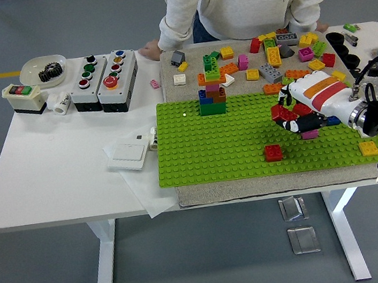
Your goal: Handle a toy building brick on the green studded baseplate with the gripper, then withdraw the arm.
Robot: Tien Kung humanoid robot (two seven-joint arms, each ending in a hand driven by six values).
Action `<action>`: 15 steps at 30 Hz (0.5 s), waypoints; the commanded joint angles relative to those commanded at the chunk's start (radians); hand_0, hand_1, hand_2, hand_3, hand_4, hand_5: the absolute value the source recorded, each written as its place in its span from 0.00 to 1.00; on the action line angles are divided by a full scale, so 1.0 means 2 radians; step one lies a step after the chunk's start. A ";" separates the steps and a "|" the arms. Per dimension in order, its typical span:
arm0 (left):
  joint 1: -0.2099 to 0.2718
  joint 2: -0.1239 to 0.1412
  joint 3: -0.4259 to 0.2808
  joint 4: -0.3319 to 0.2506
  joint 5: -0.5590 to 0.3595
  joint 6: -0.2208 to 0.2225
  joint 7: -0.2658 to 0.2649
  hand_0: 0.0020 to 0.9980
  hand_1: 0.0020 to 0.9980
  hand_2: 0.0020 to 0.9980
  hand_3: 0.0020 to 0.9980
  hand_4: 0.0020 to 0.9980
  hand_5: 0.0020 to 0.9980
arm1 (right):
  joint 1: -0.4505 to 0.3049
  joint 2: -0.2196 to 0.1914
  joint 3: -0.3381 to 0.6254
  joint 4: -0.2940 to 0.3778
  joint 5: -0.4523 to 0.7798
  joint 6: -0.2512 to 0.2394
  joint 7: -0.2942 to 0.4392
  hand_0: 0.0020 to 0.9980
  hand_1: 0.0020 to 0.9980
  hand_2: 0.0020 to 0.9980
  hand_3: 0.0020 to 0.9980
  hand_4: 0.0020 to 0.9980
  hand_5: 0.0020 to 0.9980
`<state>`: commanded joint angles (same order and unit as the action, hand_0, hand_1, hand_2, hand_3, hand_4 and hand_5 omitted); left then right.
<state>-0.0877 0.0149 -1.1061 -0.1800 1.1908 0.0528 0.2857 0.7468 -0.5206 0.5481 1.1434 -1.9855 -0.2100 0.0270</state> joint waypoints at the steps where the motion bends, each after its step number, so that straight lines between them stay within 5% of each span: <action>1: 0.000 0.000 -0.001 0.000 0.001 0.000 0.000 0.78 0.72 0.69 0.57 0.60 0.61 | -0.001 -0.002 -0.003 0.005 0.000 0.002 0.000 0.37 0.46 0.52 0.51 0.69 0.44; 15: 0.004 -0.001 -0.005 0.000 0.011 -0.001 0.001 0.78 0.72 0.68 0.57 0.60 0.61 | -0.010 -0.013 -0.026 0.038 -0.014 0.014 -0.001 0.36 0.46 0.52 0.51 0.69 0.44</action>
<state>-0.0796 0.0135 -1.1167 -0.1800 1.2134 0.0516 0.2886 0.7275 -0.5458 0.4961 1.2192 -2.0141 -0.1827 0.0251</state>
